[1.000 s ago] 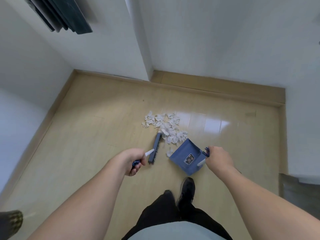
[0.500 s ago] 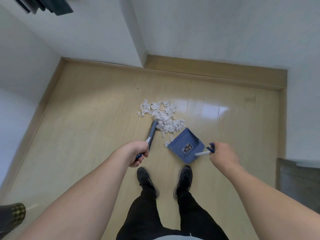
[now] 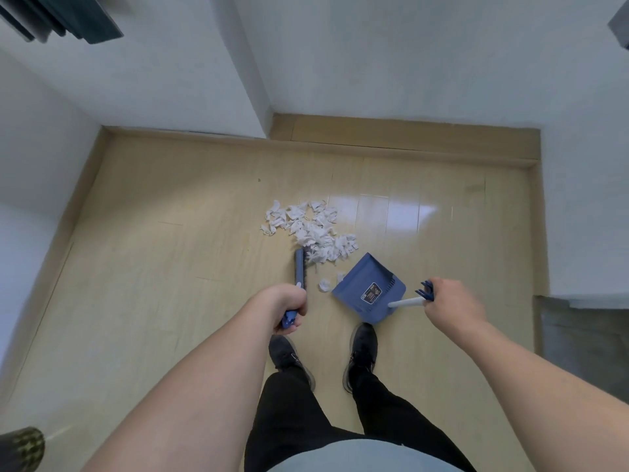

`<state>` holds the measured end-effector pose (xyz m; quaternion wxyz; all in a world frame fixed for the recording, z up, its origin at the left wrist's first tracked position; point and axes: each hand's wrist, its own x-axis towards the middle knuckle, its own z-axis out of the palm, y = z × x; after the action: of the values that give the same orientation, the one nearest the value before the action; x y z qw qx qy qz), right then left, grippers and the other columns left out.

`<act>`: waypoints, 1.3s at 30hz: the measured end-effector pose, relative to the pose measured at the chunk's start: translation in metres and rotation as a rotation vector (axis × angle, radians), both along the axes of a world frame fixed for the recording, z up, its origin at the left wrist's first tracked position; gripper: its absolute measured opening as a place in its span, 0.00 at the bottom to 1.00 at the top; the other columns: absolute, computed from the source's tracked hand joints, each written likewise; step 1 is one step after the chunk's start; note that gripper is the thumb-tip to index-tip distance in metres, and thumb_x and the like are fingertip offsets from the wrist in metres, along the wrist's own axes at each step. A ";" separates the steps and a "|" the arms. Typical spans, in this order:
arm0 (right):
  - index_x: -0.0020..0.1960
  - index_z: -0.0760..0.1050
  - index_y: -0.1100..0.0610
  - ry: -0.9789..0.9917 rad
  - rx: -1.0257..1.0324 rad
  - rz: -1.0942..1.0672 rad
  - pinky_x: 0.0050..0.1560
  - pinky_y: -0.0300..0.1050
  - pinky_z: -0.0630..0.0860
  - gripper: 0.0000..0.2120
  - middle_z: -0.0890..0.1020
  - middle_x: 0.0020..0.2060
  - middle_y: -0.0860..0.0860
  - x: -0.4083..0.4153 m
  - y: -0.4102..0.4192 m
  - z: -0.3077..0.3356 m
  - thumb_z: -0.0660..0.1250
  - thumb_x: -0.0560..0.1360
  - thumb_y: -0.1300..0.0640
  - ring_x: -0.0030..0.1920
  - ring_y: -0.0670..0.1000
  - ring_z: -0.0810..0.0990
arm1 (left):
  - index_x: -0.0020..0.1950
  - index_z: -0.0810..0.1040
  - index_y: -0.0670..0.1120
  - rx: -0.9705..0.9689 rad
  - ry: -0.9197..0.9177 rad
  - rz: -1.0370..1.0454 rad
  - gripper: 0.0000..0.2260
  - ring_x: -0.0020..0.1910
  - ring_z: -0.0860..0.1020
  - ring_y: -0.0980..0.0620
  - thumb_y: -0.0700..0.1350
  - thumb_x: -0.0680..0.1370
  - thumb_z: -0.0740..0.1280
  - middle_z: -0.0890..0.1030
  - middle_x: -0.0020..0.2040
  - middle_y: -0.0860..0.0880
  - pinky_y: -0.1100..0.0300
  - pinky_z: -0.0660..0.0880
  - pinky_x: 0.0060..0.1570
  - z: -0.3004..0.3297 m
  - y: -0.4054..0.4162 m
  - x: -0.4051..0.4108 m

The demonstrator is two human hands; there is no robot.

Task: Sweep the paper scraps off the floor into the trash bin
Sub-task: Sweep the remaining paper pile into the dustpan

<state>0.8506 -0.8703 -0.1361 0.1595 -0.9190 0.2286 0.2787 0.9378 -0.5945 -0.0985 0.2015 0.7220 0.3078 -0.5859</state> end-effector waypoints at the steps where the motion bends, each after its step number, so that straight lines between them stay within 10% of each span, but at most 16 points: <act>1: 0.38 0.67 0.49 -0.007 -0.006 0.004 0.35 0.43 0.70 0.09 0.76 0.38 0.50 -0.002 -0.003 -0.001 0.62 0.74 0.59 0.39 0.58 0.76 | 0.57 0.69 0.41 -0.018 -0.017 0.026 0.07 0.27 0.71 0.54 0.39 0.80 0.59 0.73 0.34 0.46 0.64 0.70 0.26 -0.005 -0.008 -0.001; 16: 0.54 0.74 0.51 0.075 -0.091 0.198 0.39 0.44 0.73 0.09 0.80 0.47 0.50 0.001 -0.009 -0.007 0.61 0.76 0.59 0.44 0.54 0.79 | 0.41 0.68 0.41 0.027 -0.021 -0.037 0.09 0.28 0.67 0.52 0.40 0.81 0.58 0.71 0.30 0.45 0.62 0.65 0.30 0.010 0.003 0.010; 39: 0.57 0.73 0.51 0.036 -0.010 0.096 0.40 0.45 0.73 0.10 0.79 0.48 0.51 0.009 -0.002 -0.009 0.61 0.77 0.58 0.45 0.55 0.79 | 0.66 0.64 0.42 0.035 0.004 -0.512 0.13 0.27 0.69 0.51 0.41 0.81 0.57 0.72 0.36 0.44 0.61 0.65 0.29 0.058 -0.042 0.040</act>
<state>0.8592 -0.8725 -0.1447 0.1373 -0.9245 0.1884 0.3015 0.9783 -0.6369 -0.0401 0.0336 0.7787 0.1253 -0.6139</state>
